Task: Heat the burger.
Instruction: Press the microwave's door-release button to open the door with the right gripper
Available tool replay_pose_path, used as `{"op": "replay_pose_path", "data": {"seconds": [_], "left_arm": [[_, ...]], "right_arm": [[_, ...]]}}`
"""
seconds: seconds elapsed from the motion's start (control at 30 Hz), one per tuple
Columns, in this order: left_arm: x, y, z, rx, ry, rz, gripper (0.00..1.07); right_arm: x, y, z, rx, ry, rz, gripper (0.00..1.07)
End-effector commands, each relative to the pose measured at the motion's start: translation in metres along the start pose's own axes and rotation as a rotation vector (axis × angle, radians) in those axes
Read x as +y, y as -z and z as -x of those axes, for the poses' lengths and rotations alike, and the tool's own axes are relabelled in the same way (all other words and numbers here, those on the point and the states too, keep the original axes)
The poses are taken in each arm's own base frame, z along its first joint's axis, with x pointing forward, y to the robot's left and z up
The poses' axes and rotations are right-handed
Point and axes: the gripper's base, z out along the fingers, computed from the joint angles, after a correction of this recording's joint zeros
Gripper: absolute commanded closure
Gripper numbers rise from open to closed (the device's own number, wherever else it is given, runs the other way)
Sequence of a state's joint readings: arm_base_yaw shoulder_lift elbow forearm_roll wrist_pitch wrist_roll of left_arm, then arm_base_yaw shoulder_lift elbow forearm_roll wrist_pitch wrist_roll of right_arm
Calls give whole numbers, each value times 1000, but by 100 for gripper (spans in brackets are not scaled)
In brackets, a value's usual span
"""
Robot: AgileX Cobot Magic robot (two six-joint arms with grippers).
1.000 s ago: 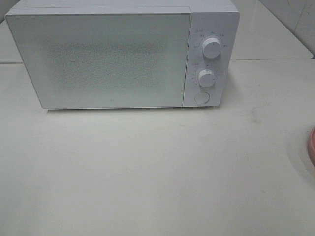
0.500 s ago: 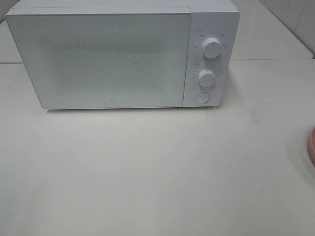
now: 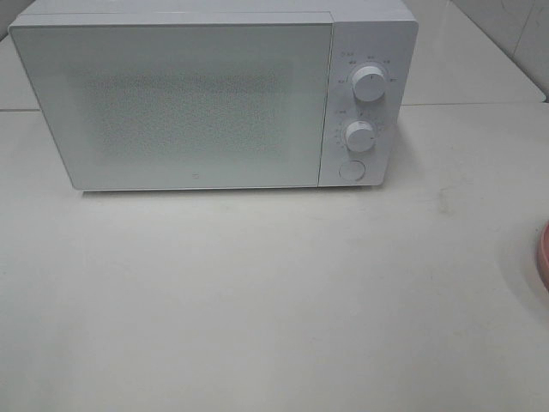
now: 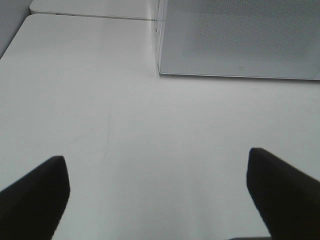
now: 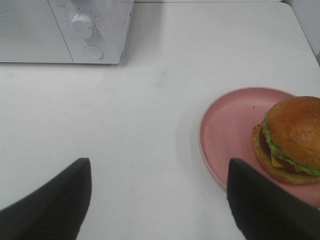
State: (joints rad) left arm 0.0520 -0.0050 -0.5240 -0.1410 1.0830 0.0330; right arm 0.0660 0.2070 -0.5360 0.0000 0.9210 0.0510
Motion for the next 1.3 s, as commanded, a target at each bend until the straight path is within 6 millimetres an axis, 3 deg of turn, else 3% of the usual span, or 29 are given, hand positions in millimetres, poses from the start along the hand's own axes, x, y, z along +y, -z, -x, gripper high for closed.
{"op": "replay_pose_path", "data": {"seconds": [0.03,1.0,1.07,1.3], "left_arm": [[0,1,-1,-24,6,0,17],[0,1,-1,-24,6,0,17],[0,1,-1,-24,6,0,17],[0,1,-1,-24,6,0,17]], "right_arm": [[0,-3,7,-10,1,-2,34],[2,-81,54,26,7,-4,34],[3,-95,59,20,7,-3,34],[3,-114,69,-32,6,-1,34]]}}
